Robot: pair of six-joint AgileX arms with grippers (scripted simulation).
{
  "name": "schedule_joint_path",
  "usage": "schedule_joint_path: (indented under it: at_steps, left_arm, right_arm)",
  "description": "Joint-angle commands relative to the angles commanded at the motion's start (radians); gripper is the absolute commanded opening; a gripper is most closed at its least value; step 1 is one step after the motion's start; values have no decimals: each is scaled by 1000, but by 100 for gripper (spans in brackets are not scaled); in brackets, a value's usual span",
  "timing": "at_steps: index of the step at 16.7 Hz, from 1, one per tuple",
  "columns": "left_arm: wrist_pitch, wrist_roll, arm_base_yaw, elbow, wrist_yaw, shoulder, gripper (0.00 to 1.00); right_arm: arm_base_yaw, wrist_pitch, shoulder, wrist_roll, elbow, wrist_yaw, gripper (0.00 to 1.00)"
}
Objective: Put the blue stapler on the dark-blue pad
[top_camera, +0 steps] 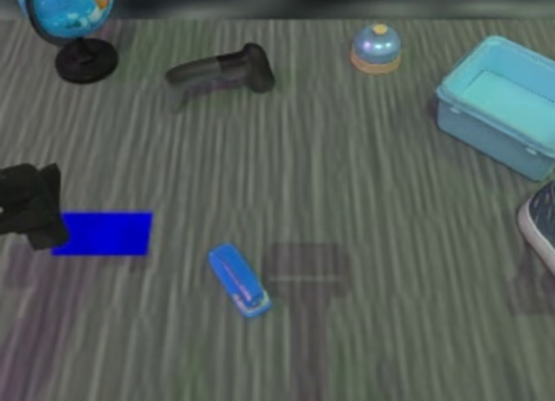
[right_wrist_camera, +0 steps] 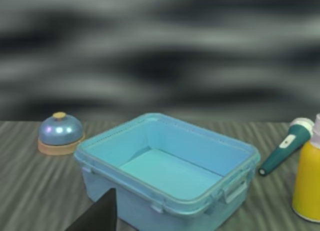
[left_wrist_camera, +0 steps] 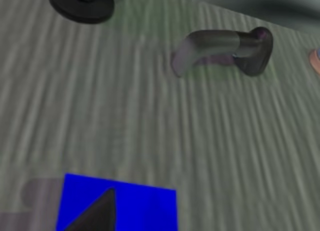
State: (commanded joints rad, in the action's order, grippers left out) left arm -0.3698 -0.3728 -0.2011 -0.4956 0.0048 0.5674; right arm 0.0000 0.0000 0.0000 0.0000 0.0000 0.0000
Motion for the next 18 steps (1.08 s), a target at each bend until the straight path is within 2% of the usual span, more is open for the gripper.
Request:
schedule_joint_path:
  at_steps: [11, 15, 18]
  left_arm:
    - [-666, -622, -331, -839, -9, 1119, 100]
    - [-798, -765, -407, -1045, -7, 1345, 100]
    - [-839, -814, -433, -1117, -6, 1412, 100]
  right_arm:
    - [0, 0, 0, 0, 0, 0, 100]
    - [0, 0, 0, 0, 0, 0, 100]
    - [0, 0, 0, 0, 0, 0, 100]
